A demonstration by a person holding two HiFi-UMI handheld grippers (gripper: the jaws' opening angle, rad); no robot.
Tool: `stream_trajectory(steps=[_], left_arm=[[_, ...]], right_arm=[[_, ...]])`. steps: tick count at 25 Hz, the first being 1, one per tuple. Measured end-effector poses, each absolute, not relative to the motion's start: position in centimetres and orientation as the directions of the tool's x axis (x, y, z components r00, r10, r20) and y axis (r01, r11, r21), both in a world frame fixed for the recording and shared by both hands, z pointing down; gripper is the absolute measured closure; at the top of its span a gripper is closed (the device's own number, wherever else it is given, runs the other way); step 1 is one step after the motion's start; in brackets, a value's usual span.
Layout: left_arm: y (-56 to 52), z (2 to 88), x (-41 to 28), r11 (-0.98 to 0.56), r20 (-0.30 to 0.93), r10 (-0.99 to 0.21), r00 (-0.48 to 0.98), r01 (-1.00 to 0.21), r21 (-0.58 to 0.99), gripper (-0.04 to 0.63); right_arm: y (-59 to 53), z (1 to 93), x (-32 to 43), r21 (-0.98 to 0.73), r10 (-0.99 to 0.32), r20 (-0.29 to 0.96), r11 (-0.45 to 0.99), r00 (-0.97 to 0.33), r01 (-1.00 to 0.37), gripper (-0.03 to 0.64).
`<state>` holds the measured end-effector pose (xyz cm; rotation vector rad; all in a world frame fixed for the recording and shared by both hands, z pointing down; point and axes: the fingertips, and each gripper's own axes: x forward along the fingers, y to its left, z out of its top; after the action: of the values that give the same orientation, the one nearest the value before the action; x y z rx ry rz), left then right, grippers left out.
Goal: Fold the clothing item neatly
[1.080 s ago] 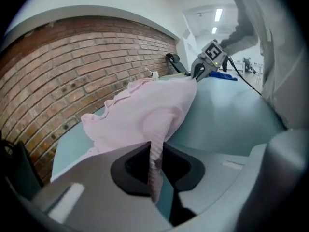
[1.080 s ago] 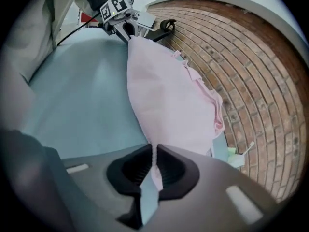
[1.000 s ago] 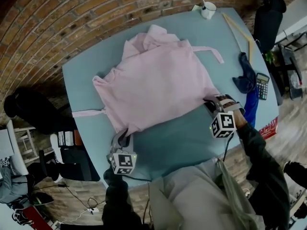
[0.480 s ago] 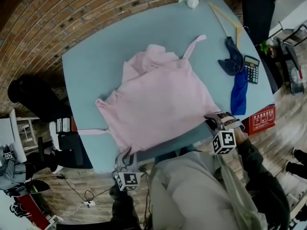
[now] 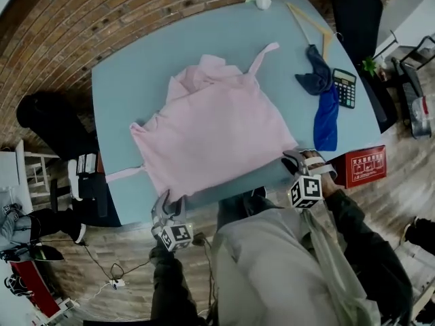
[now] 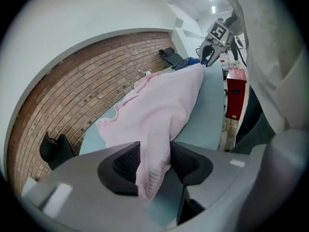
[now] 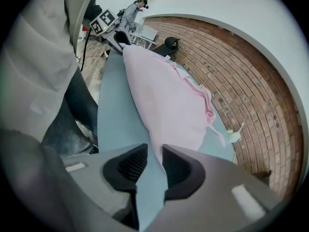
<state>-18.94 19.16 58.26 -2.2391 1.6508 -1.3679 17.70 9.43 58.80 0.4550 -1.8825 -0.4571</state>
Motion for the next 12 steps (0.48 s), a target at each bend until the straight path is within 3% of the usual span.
stream_trajectory(steps=[3, 5, 7, 12], left_arm=[[18.3, 59.0, -19.1, -0.421, 0.635, -0.772, 0.035, -0.777, -0.468, 0.413], [17.8, 59.3, -18.6, -0.439, 0.654, -0.755, 0.048, -0.778, -0.450, 0.531], [17.5, 59.4, -18.4, -0.465, 0.683, -0.729, 0.039, -0.760, -0.453, 0.543], [18.0, 56.4, -18.5, -0.488, 0.693, -0.716, 0.082, -0.768, -0.414, 0.548]], right_arm=[[8.4, 60.1, 17.9, 0.542, -0.528, 0.790, 0.839, -0.312, -0.049, 0.517], [7.8, 60.9, 17.5, 0.562, -0.540, 0.788, 0.827, -0.296, -0.011, 0.542], [7.4, 61.0, 17.2, 0.566, -0.540, 0.793, 0.824, -0.281, 0.015, 0.570], [7.4, 57.3, 17.9, 0.418, -0.436, 0.835, 0.899, -0.336, -0.130, 0.586]])
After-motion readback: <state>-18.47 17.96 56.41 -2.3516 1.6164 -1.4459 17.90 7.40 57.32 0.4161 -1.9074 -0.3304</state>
